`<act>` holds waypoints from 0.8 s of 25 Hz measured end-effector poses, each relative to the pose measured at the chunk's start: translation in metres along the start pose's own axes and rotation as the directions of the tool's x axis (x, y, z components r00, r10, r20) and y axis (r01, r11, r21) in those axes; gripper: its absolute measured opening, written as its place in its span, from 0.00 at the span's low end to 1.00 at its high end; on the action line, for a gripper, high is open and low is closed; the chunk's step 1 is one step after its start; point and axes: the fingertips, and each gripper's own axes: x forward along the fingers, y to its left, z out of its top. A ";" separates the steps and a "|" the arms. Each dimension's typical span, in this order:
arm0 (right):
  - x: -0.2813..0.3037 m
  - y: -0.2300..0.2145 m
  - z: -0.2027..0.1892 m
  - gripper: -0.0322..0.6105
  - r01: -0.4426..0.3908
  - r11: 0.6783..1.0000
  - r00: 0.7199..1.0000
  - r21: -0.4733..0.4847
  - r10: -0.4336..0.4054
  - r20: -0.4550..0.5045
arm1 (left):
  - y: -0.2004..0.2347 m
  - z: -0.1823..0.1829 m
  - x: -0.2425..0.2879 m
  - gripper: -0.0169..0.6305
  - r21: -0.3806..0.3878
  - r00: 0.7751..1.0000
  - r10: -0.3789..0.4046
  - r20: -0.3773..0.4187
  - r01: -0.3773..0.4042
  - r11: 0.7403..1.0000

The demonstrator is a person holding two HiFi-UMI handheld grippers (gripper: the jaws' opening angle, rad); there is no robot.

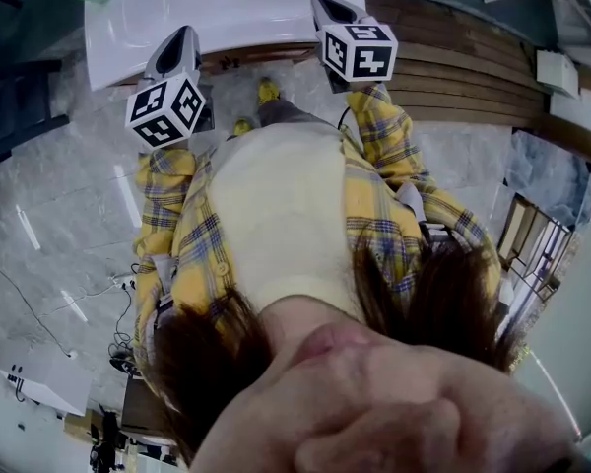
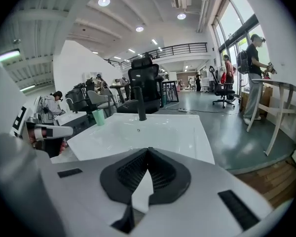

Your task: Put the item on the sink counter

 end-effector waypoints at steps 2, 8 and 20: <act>-0.002 0.007 0.001 0.07 -0.015 1.000 1.000 -0.001 0.015 0.003 | 0.002 -0.001 -0.002 0.03 -0.005 1.000 0.003 -0.002 -0.003 1.000; -0.007 0.031 0.003 0.07 -0.064 0.998 0.998 -0.014 0.065 0.014 | 0.004 -0.006 -0.009 0.03 -0.014 1.000 0.010 -0.006 -0.010 1.000; -0.012 0.049 0.007 0.07 -0.115 0.993 0.993 0.010 0.114 0.042 | 0.010 -0.011 -0.013 0.03 -0.007 0.999 0.022 -0.025 -0.022 1.000</act>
